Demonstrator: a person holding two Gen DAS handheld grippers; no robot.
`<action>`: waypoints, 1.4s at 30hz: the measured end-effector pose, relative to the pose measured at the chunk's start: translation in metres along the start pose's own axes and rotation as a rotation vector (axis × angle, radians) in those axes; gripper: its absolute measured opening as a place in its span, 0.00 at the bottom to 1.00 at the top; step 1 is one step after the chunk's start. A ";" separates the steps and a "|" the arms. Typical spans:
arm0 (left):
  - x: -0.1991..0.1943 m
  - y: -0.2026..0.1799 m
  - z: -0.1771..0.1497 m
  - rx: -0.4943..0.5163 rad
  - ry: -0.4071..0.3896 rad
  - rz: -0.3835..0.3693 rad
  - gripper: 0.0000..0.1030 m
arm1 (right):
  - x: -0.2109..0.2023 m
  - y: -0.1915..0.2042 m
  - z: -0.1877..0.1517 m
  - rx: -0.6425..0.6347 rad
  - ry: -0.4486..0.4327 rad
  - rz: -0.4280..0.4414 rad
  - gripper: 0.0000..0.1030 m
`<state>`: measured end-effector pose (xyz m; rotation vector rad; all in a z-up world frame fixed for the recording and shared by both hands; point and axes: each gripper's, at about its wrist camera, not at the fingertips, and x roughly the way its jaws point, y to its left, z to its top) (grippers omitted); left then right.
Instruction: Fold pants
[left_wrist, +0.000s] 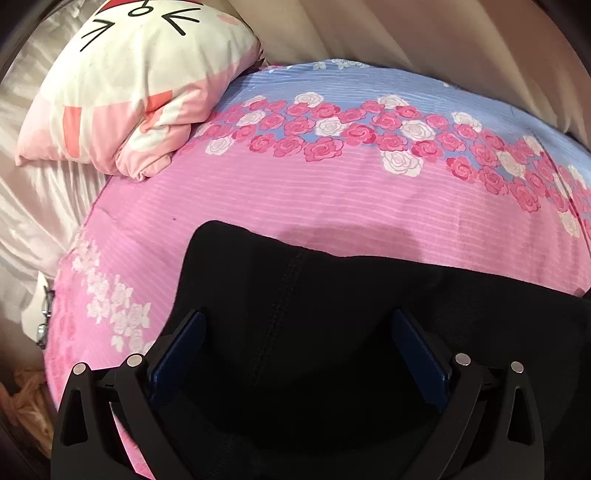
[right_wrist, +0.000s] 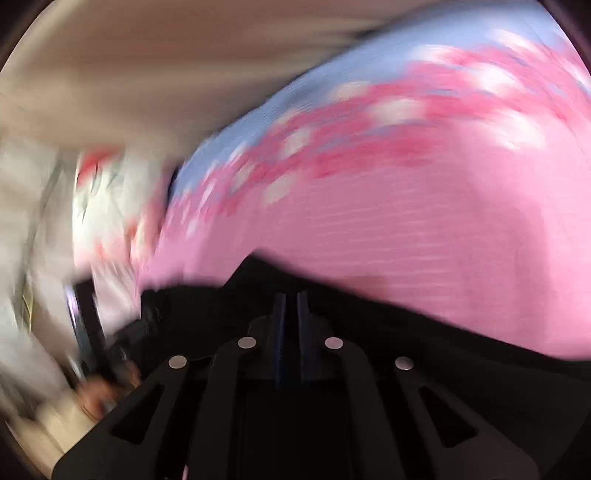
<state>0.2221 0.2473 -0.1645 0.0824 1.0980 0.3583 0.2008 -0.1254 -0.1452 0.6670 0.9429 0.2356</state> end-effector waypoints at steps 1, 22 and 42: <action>-0.009 -0.003 0.003 0.009 -0.005 0.036 0.94 | -0.017 0.004 -0.004 -0.043 -0.016 0.021 0.11; -0.170 -0.257 -0.125 0.518 -0.019 -0.309 0.94 | -0.350 -0.253 -0.061 -0.032 -0.143 -0.650 0.51; -0.187 -0.277 -0.149 0.506 -0.015 -0.195 0.94 | -0.366 -0.268 -0.034 -0.185 -0.218 -0.533 0.27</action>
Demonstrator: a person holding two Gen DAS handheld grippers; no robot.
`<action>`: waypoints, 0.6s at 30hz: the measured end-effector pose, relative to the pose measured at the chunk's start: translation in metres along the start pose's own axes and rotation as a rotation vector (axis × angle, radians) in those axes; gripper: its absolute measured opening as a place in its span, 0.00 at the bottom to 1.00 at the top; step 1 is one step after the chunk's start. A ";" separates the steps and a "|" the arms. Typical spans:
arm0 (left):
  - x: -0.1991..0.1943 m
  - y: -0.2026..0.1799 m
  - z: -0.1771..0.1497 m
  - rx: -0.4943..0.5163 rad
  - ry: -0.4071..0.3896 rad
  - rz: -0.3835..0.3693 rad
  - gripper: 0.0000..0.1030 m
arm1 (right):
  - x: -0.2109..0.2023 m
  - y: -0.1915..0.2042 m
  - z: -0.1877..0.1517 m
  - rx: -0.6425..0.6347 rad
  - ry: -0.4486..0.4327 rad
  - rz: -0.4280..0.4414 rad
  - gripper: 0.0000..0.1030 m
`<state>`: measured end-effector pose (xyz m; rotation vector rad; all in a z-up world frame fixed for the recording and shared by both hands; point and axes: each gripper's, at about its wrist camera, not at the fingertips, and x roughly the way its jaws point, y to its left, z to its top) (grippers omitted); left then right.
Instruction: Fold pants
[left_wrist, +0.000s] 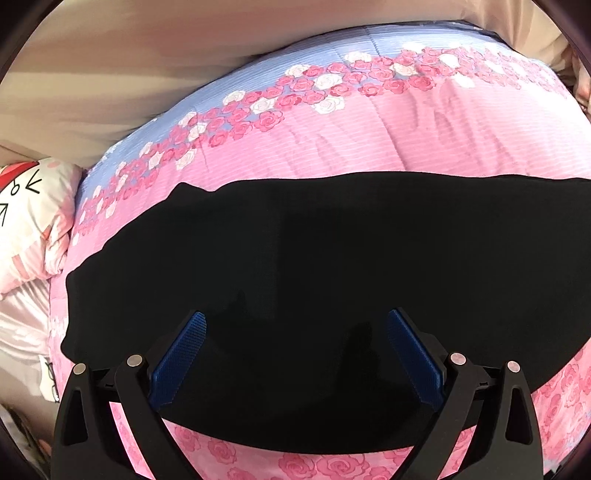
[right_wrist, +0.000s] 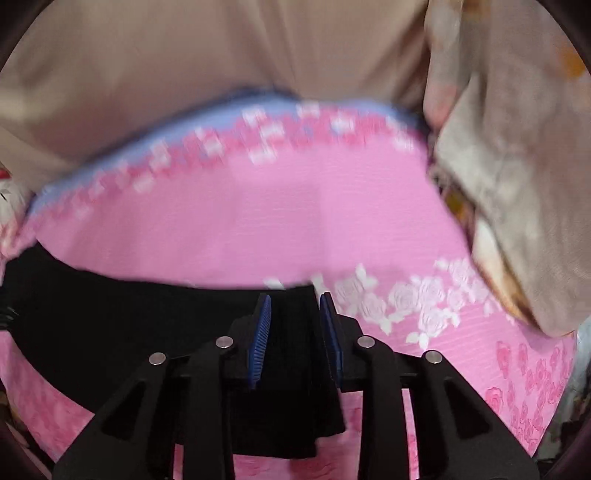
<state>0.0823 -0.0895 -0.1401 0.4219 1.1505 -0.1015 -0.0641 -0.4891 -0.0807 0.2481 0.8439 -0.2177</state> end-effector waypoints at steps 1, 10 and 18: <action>0.000 0.000 0.000 -0.004 -0.003 -0.001 0.94 | 0.002 0.013 -0.002 0.024 0.017 0.099 0.27; 0.041 -0.007 0.038 -0.062 -0.017 0.028 0.95 | 0.130 0.055 -0.016 0.183 0.138 0.402 0.00; 0.030 -0.003 0.058 -0.090 -0.104 0.050 0.95 | 0.099 0.011 -0.046 0.249 0.122 0.296 0.06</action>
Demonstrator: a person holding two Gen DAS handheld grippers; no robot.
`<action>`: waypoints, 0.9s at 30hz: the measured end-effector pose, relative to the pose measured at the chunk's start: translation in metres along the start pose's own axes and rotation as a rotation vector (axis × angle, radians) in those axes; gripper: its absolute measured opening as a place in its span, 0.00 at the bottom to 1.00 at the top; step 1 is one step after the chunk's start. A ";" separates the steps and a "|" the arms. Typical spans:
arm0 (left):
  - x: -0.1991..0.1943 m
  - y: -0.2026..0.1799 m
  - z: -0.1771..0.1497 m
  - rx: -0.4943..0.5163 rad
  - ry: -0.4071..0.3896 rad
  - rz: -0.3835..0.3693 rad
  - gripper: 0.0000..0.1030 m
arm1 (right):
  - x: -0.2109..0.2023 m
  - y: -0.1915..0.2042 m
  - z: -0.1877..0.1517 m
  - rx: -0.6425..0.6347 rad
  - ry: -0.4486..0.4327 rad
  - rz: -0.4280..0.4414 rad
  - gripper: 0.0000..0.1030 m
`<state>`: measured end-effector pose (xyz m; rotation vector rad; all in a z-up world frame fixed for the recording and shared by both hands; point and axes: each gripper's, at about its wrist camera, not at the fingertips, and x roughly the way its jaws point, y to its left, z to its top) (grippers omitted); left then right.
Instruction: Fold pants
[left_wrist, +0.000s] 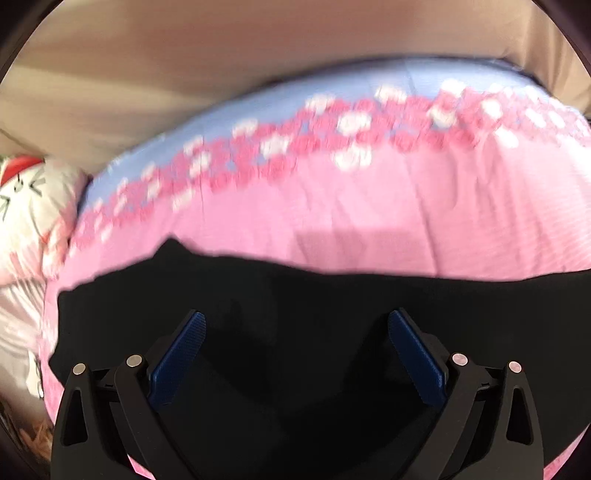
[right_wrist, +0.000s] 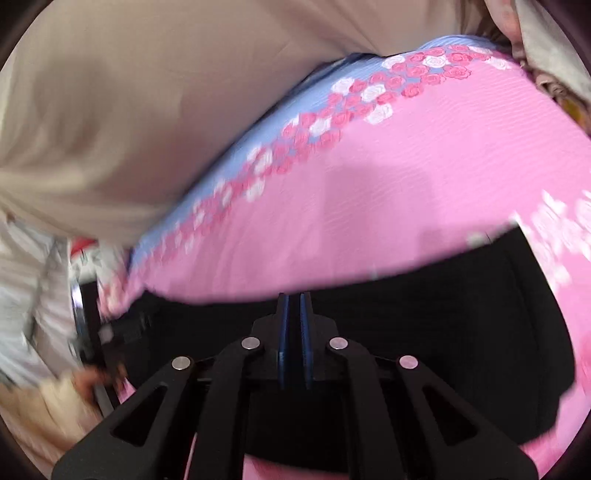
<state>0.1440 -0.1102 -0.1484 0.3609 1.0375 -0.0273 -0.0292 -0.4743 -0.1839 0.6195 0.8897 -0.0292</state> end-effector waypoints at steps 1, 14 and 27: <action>0.005 -0.003 0.001 0.014 0.007 0.010 0.95 | -0.001 -0.013 0.006 0.034 -0.006 -0.022 0.00; -0.004 -0.047 0.010 0.138 -0.017 0.008 0.95 | -0.039 -0.053 0.033 -0.068 -0.058 -0.274 0.21; 0.014 -0.060 0.018 0.131 -0.034 0.074 0.95 | -0.064 -0.050 0.030 0.012 -0.221 -0.146 0.16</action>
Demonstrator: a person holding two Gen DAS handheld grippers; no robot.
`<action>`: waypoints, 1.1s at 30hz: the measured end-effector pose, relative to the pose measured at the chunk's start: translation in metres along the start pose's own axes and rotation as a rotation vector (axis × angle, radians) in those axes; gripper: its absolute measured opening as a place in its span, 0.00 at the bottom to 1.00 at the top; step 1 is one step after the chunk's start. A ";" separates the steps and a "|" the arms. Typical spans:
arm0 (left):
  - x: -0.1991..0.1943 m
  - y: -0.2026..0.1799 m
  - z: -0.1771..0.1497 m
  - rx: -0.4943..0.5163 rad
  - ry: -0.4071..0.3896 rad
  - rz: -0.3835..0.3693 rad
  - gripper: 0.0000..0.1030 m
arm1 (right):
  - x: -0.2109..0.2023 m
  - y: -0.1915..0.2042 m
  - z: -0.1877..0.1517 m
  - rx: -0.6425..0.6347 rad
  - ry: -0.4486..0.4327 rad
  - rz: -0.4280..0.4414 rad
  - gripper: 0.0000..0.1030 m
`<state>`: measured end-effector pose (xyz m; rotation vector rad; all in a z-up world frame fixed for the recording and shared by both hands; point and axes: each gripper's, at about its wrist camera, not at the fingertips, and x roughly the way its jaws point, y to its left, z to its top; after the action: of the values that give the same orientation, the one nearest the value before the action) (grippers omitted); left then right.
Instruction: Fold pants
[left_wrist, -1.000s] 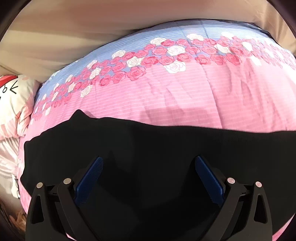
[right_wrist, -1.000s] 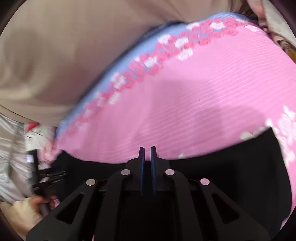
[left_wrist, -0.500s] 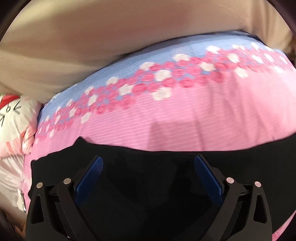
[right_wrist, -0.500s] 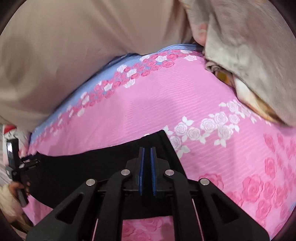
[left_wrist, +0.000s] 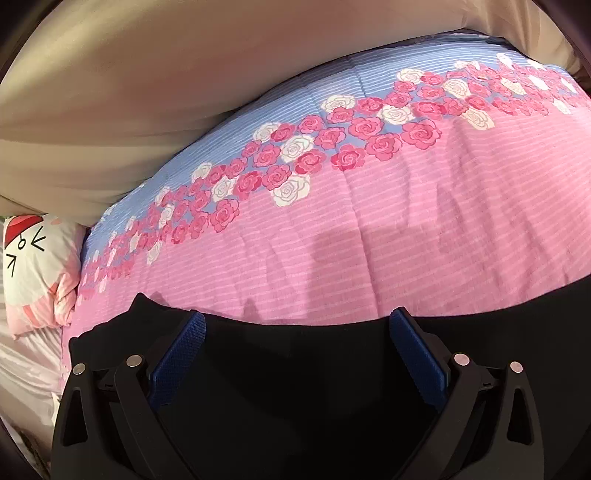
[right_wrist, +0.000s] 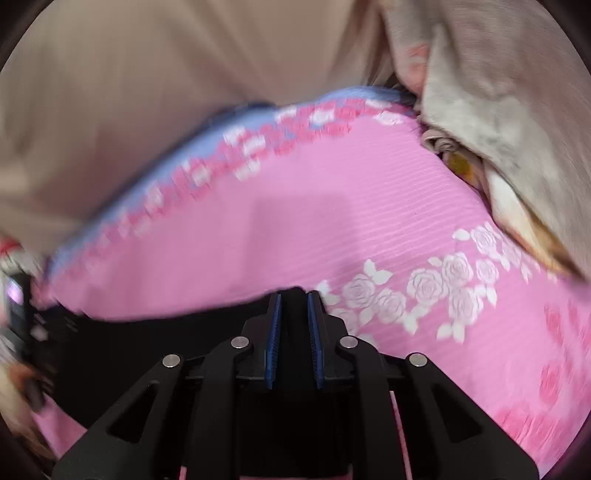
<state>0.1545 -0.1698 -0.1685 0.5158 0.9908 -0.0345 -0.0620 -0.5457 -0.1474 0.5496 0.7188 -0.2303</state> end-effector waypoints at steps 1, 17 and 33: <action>0.000 0.000 0.000 0.000 0.002 0.001 0.95 | -0.003 0.012 -0.005 -0.013 0.021 0.047 0.16; 0.000 0.004 -0.006 -0.006 -0.032 -0.014 0.95 | -0.024 -0.003 -0.015 0.081 0.009 0.084 0.07; -0.050 0.015 -0.018 0.088 -0.107 -0.017 0.95 | -0.083 -0.027 -0.025 0.095 0.067 -0.280 0.49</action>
<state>0.1162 -0.1588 -0.1303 0.5805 0.8922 -0.1203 -0.1475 -0.5534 -0.1177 0.5476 0.8531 -0.5101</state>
